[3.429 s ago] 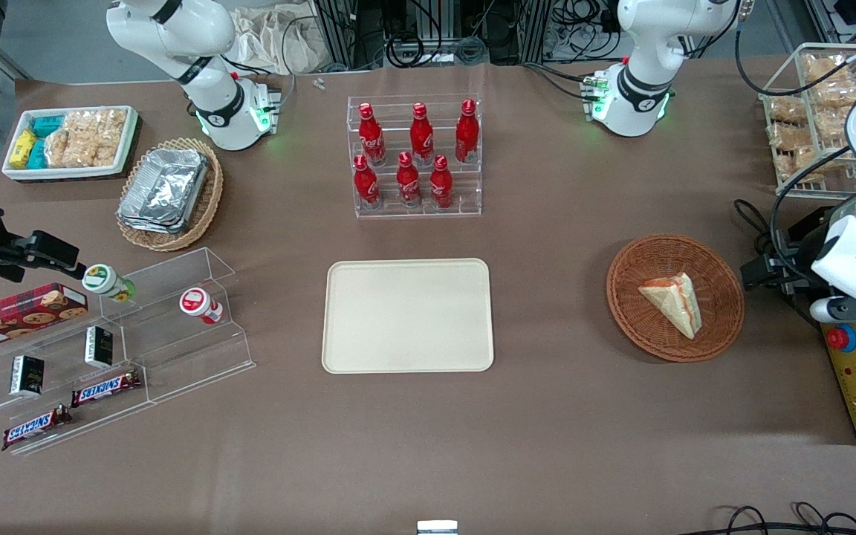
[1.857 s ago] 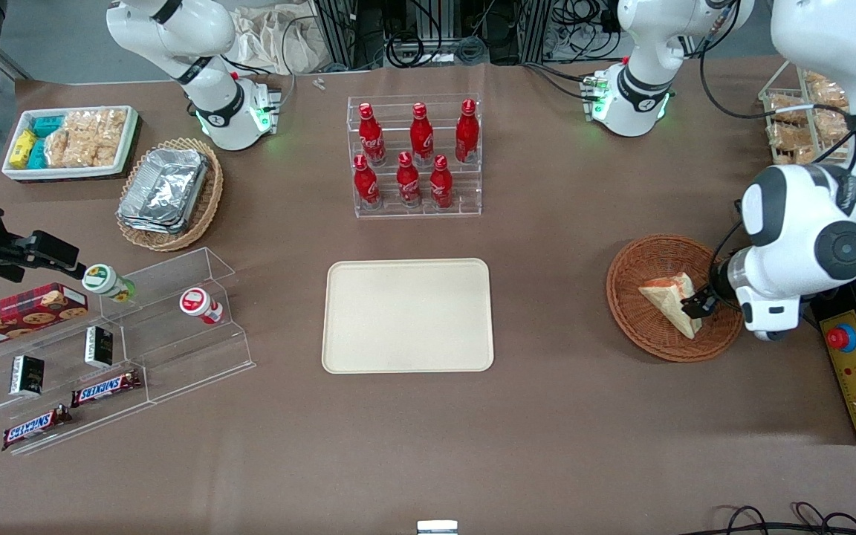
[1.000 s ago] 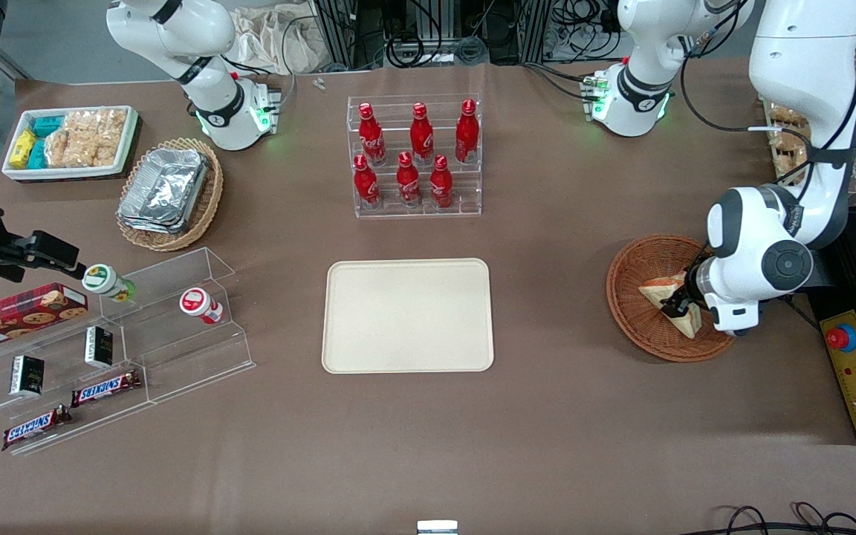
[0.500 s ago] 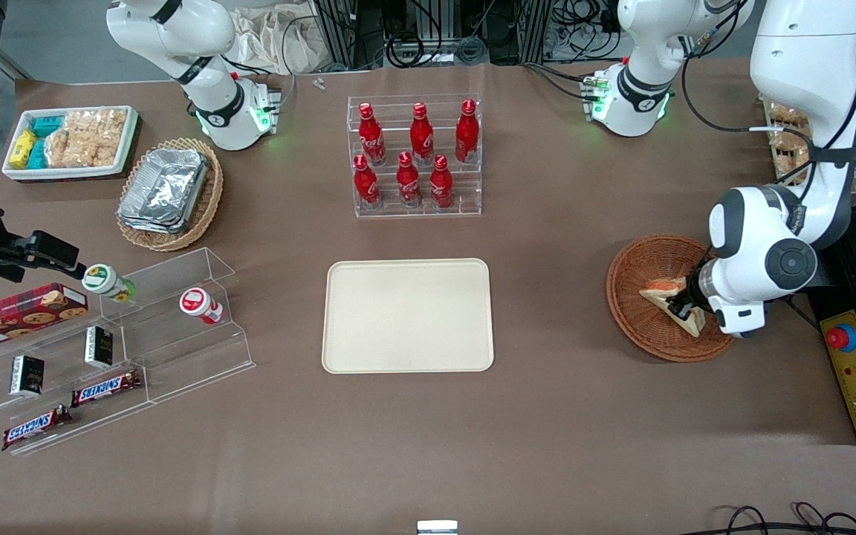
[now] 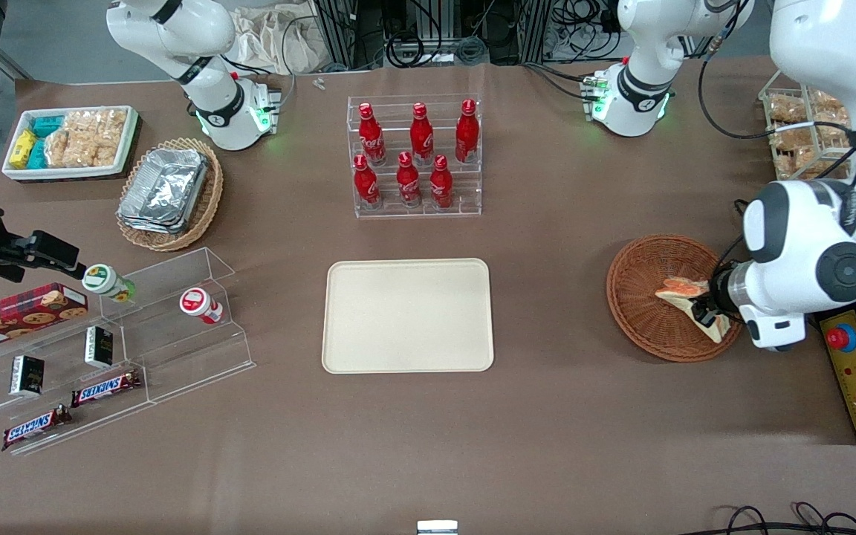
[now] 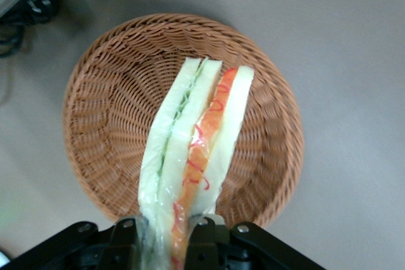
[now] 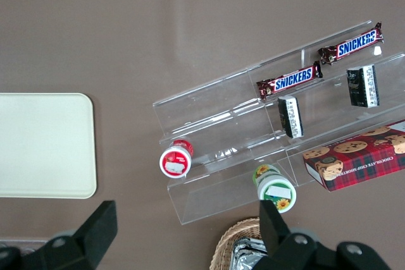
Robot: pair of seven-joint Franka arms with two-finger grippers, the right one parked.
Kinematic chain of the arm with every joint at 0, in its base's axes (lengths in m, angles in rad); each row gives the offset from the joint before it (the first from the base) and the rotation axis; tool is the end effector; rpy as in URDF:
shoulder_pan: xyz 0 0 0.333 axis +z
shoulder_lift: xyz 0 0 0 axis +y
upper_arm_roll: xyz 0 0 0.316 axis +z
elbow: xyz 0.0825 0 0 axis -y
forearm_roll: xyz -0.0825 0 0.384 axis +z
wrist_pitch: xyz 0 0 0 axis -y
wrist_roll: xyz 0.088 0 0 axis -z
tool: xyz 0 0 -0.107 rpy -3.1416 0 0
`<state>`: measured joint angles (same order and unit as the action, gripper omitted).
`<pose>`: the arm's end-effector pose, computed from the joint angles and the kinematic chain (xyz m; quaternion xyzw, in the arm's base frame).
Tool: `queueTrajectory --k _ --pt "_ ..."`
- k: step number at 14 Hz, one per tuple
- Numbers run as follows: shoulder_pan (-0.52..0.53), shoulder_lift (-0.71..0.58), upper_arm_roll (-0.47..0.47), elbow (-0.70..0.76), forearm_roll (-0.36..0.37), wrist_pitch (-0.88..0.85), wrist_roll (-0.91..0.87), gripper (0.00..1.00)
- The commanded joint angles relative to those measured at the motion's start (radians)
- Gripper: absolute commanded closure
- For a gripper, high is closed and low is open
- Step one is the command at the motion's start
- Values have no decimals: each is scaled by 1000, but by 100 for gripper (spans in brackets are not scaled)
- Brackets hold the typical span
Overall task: Place sandwich from basket to tray
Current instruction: 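Carry the sandwich with the left gripper over the cream tray and lower it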
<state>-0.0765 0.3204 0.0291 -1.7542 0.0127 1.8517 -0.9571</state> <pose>0.6154 -0.0294 0.3701 -0.8939 -0.4342 0.0924 0.0627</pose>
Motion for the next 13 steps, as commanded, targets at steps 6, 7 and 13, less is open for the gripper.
queueTrajectory --k 6,7,13 --pt "-123 54 -161 335 12 -204 101 100" --pt "-162 80 -170 363 13 -200 132 100" --pt "-397 290 -169 375 18 19 120 100"
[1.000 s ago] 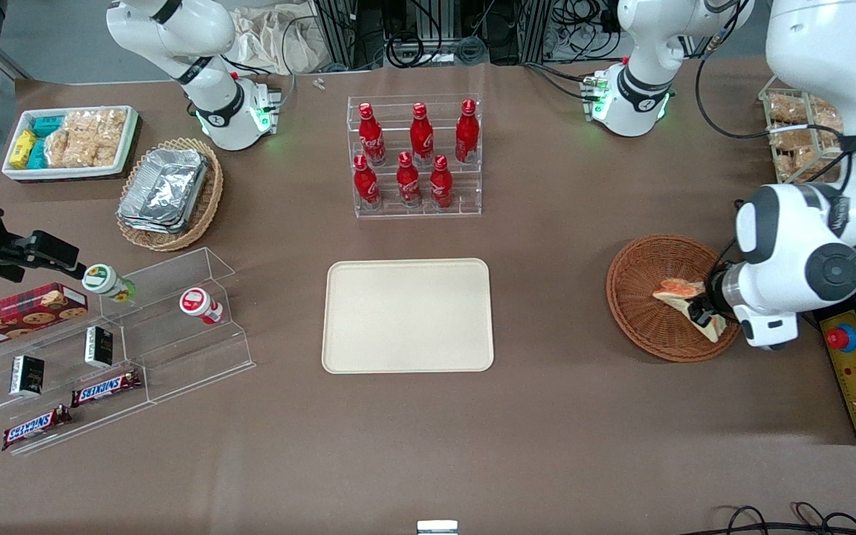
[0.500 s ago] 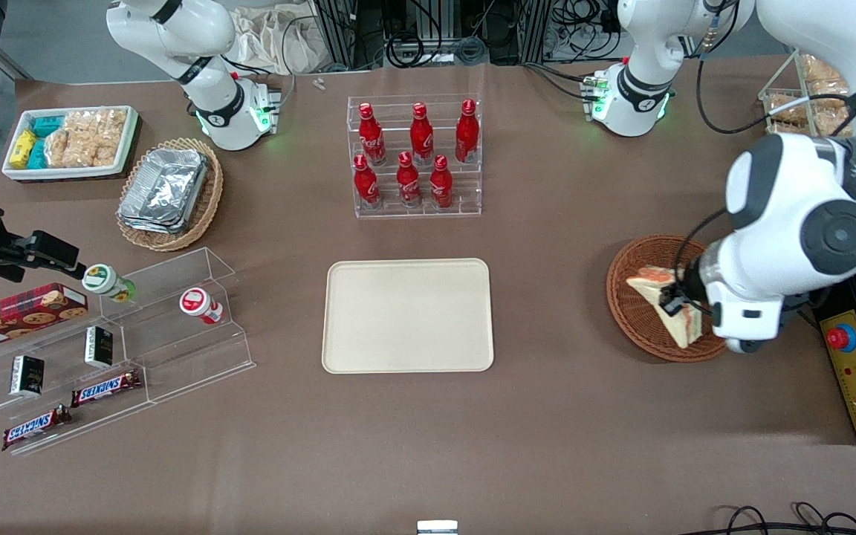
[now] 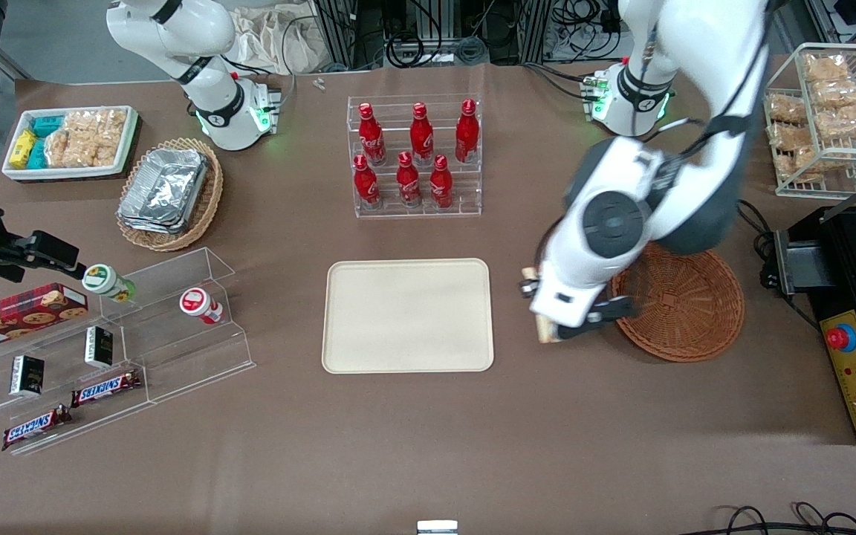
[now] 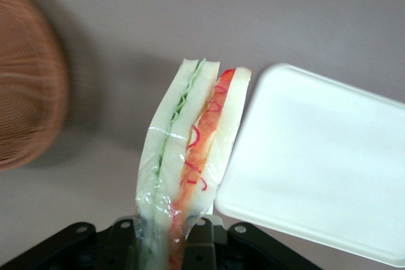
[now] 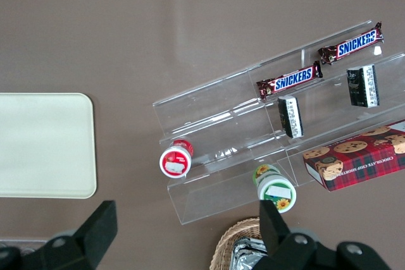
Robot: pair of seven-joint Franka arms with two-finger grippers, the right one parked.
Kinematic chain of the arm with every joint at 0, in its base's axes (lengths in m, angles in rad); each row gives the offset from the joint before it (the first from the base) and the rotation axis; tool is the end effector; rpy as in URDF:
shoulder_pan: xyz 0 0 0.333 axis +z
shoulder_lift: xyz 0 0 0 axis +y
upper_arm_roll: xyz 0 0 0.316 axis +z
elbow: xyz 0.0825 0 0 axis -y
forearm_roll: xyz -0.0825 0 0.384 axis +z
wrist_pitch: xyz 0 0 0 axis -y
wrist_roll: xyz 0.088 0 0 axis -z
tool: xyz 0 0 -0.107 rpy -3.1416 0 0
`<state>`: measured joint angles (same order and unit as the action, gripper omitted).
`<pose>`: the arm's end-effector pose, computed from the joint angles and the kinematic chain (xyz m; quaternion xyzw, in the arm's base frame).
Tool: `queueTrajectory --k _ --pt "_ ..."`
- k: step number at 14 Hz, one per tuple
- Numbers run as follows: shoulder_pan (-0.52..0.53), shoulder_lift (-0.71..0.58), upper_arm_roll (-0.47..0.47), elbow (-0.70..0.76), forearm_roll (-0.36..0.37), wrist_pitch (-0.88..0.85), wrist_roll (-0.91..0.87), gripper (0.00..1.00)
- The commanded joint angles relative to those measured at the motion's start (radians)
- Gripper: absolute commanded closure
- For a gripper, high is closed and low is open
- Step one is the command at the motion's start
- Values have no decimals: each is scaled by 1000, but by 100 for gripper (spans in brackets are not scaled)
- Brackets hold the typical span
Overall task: Place sandwich from basket to tray
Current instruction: 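Carry the sandwich with the left gripper over the cream tray and lower it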
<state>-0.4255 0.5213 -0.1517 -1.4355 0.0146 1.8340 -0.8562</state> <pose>0.5880 -0.3605 0.3840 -0.9873 -0.1441 0.0646 0.0148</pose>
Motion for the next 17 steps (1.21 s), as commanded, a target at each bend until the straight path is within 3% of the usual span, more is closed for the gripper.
queueTrajectory --k 1,13,14,15,16,17 --pt "-65 118 11 53 16 57 19 100" --pt "-165 278 17 46 18 172 19 100" --pt "-165 283 17 46 18 174 16 84" --pt "-165 295 18 49 18 174 -6 51" --pt "-168 299 18 50 36 179 -27 1" --pt "-170 298 17 49 82 185 -47 0"
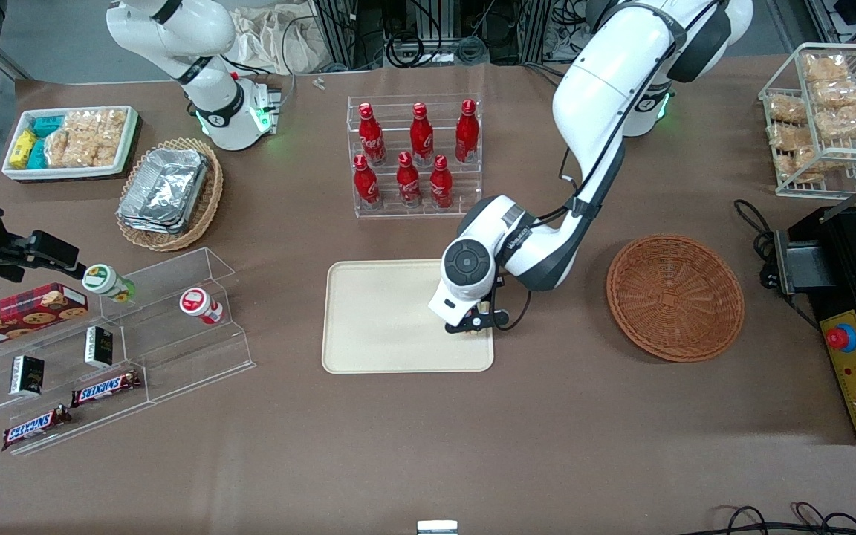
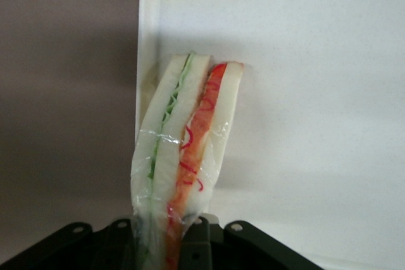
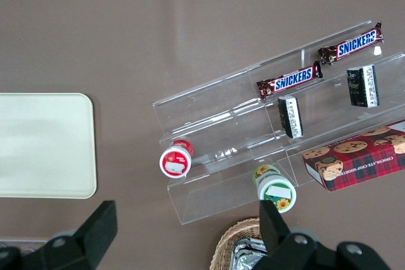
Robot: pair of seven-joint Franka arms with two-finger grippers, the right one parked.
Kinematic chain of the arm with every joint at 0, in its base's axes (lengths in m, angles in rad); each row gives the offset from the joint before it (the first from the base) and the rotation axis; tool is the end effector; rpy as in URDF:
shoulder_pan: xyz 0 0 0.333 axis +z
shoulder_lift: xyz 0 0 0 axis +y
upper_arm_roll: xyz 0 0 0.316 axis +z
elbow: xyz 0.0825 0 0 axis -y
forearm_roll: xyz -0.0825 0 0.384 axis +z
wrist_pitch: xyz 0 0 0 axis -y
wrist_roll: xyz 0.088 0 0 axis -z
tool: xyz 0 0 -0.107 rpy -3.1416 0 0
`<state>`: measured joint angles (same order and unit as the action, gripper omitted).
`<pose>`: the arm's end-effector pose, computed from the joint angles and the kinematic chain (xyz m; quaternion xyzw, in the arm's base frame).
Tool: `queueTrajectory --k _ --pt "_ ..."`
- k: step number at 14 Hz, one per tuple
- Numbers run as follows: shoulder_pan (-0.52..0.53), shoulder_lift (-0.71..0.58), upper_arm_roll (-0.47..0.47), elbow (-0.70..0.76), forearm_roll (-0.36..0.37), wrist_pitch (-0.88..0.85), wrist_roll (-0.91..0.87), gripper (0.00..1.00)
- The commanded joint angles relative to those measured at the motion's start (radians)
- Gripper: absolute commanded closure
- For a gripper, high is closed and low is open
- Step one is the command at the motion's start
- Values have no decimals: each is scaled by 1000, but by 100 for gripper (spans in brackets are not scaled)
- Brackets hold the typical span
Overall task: Place sandwich from basket to tray
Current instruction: 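Carry the sandwich with the left gripper over the cream tray and lower it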
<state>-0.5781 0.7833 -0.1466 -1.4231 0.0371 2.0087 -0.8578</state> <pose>0.5414 -0.4522 0.2191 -0.9921 -0.0728 0.0931 0.0410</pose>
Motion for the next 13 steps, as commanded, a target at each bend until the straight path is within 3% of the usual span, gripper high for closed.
queueTrajectory --k 1,8,13 --pt "-17 33 10 38 78 10 -68 0" --pt "27 -47 15 46 87 -5 -98 0" --pt "116 -189 13 38 90 -79 -72 0"
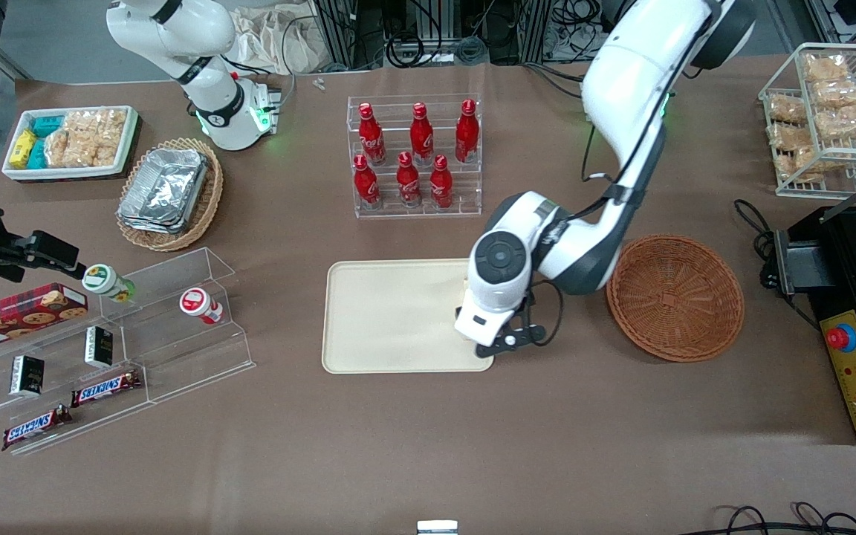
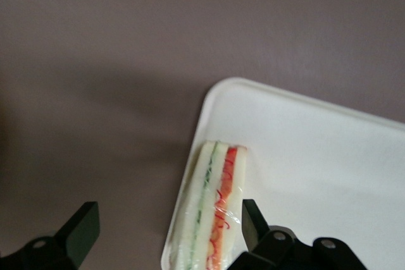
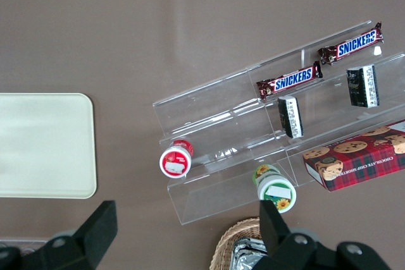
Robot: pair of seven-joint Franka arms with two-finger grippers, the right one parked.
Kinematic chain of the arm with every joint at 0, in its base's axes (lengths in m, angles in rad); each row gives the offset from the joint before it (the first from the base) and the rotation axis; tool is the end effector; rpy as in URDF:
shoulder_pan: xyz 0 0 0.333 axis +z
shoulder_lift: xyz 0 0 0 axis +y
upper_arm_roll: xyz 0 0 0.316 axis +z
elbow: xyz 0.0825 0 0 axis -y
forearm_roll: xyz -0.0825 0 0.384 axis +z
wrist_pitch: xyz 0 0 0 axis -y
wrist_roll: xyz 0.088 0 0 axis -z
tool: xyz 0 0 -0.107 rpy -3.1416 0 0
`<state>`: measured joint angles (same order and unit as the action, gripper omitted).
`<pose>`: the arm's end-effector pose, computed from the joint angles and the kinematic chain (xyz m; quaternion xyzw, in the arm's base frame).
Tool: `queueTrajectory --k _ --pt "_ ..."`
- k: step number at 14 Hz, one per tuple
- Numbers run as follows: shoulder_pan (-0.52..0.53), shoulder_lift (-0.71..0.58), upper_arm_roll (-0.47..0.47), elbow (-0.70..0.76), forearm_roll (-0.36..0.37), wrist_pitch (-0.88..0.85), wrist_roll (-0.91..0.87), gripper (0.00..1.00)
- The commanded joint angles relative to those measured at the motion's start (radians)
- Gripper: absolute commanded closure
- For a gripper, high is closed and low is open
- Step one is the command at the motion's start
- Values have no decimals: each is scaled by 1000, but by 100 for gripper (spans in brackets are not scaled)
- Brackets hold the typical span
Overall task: Place sandwich from basket to tray
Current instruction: 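Open the left gripper to release the sandwich and withdraw the arm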
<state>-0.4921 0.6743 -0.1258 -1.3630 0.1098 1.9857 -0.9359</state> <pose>0.6050 -0.3985 0.3205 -0.9887 -0.1478 0.0093 0.0234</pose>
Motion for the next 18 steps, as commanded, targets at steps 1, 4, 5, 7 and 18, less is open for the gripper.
queueTrajectory --k 1,4,5,7,18 --pt "58 -113 -8 -22 15 -88 53 0" --pt "154 -211 -12 -22 -5 -185 169 0" --pt "180 -235 -11 -22 -7 -206 193 0" --pt "236 -262 -11 -25 -7 -252 265 0" --pt "222 -533 228 -330 -59 -239 707 0"
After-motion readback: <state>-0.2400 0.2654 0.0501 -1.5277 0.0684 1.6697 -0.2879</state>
